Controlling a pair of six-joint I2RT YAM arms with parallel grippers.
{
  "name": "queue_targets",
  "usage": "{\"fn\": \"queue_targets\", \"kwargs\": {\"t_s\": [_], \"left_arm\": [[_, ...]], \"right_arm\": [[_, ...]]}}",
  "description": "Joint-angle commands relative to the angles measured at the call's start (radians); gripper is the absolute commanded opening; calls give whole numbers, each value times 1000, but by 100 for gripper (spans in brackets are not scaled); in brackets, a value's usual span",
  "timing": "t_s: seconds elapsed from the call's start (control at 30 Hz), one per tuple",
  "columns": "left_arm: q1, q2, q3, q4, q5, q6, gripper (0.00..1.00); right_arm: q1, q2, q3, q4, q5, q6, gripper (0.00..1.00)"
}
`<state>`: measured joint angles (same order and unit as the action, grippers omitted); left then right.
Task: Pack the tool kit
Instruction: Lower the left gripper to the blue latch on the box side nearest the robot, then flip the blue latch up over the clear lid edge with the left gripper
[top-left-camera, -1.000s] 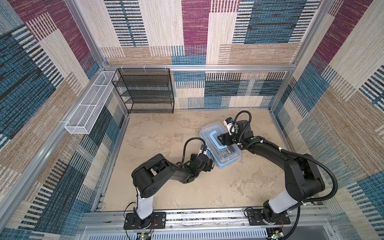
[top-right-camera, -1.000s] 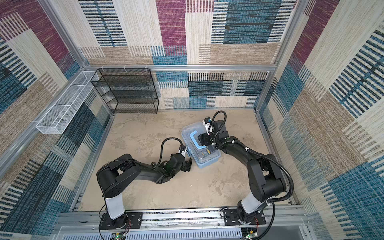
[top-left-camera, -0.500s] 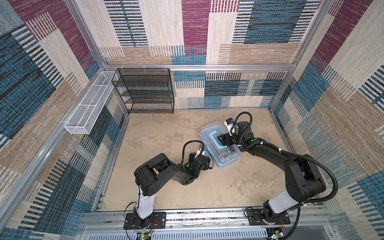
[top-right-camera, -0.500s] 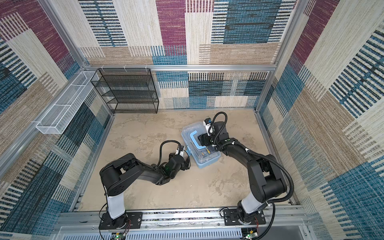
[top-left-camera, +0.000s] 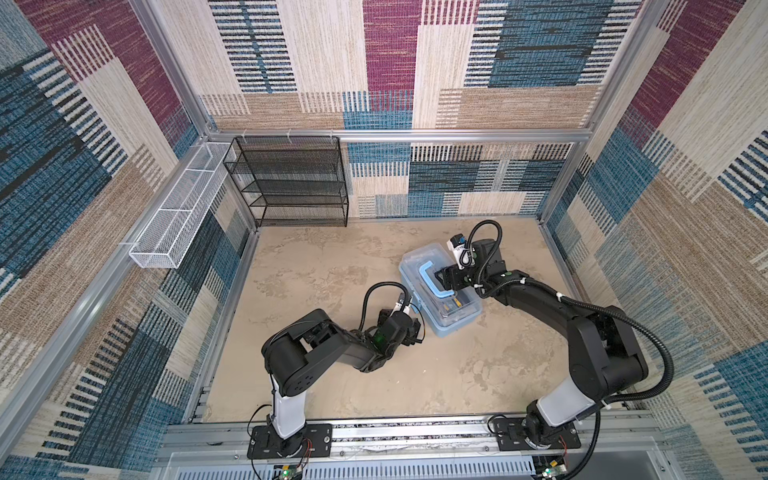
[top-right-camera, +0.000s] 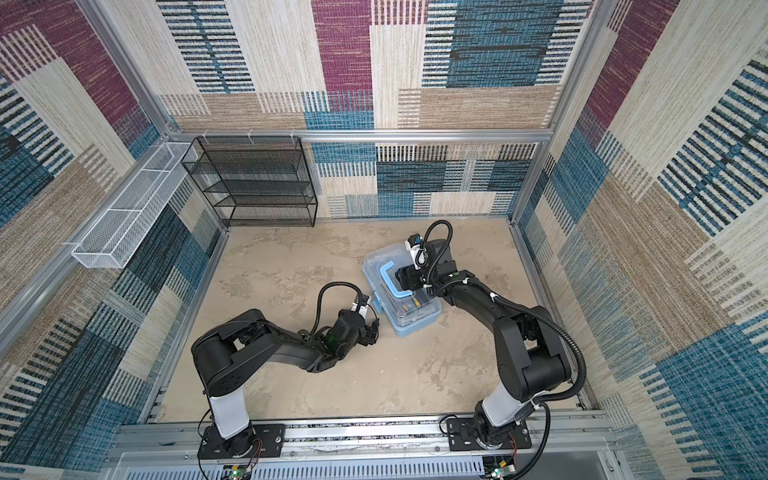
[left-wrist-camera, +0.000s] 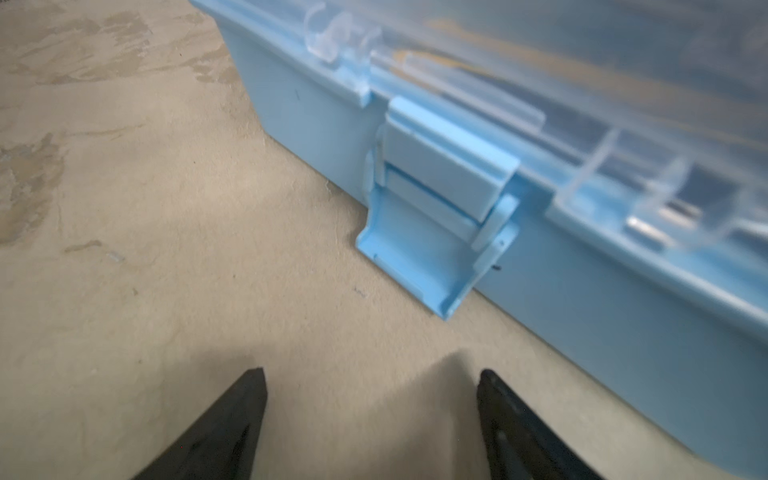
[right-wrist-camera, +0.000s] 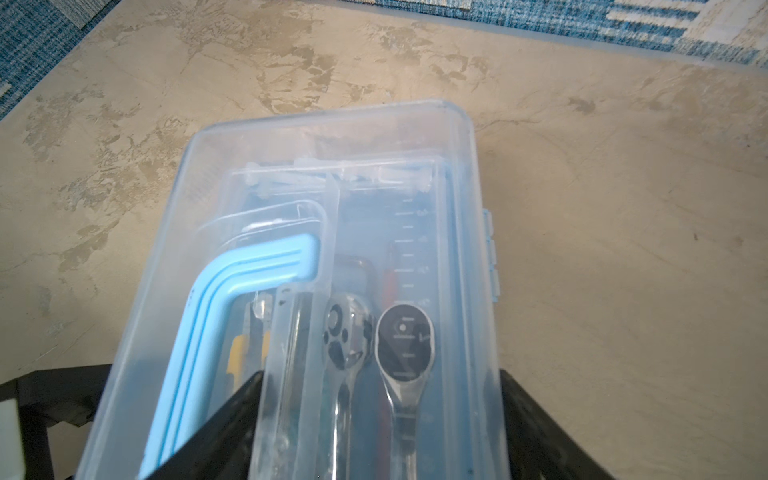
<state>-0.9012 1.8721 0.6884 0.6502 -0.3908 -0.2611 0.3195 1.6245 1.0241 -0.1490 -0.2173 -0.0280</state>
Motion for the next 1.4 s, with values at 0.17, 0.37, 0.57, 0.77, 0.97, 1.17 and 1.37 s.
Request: {"fn": "queue_targets", "kwargs": {"t_s": [0.17,0.37,0.57,0.77,0.97,1.17,1.37], "left_arm": [[0,44,65,-26,91,-34,84],[0,74,113,-22,2,-28,84],[-1,132,151,47,-99,0,84],[-1,91,100,143,-190,23,83],[0,74,94,165,-210,46,82],[0,50,72,167,-210,54,82],[1,39,64,136,-221,71,82]], "right_arm": [[0,37,-2,-183,66,-9,82],[1,38,-13,-164,56,-13,82],[0,43,-16,-164,56,-22,82],[1,41,-32,-160,53,-21,81],[1,42,-32,-160,58,-20,81],[1,41,-35,-162,66,-19,81],[0,37,-32,-163,74,-19,81]]}}
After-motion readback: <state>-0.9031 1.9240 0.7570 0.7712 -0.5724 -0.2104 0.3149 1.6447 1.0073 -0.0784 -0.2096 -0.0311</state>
